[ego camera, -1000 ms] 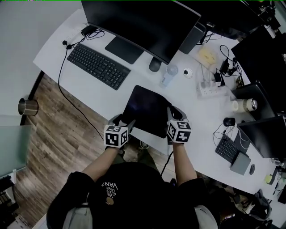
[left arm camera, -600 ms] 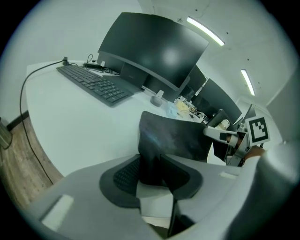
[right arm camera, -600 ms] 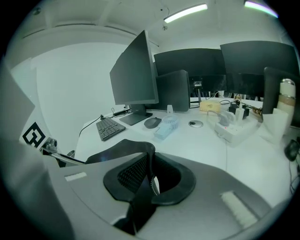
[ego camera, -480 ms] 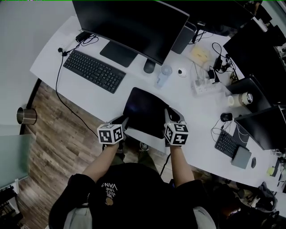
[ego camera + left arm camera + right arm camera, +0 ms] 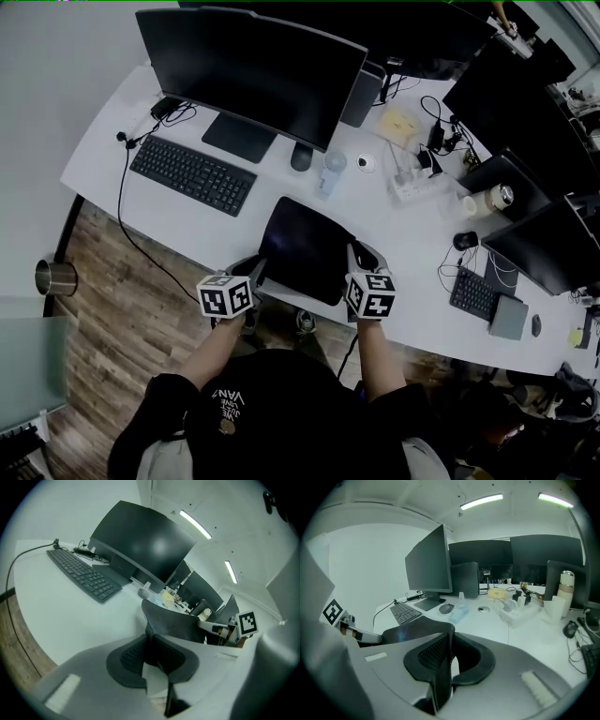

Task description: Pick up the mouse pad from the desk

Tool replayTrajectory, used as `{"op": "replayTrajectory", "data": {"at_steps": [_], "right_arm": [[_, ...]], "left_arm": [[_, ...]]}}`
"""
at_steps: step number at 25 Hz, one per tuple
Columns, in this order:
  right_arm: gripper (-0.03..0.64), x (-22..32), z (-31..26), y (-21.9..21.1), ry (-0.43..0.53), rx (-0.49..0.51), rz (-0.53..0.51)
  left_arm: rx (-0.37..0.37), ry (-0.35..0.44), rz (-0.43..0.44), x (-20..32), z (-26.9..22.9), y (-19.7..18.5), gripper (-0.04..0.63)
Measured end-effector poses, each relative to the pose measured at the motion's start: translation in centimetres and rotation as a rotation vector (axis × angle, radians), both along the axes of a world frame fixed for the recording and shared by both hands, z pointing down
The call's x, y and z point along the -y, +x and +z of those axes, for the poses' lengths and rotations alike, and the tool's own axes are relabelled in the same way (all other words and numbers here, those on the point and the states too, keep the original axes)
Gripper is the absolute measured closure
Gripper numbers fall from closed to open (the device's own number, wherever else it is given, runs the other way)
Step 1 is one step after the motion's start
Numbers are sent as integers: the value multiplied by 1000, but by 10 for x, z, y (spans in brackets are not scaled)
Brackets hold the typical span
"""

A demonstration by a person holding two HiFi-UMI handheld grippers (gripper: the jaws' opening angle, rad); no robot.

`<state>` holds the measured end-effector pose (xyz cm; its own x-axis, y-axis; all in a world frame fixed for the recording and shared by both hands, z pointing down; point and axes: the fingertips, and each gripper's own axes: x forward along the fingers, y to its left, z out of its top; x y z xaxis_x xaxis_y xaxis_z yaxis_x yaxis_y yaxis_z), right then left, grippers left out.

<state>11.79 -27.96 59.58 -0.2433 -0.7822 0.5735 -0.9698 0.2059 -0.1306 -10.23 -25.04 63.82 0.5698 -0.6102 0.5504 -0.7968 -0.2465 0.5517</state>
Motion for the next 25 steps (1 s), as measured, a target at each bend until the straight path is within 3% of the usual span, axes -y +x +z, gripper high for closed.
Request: {"op": "replayTrajectory", "data": {"at_steps": [25], "right_arm": [[572, -52, -87, -53, 197, 9, 161]], "left_arm": [[-63, 261, 162, -15, -92, -59, 551]]}}
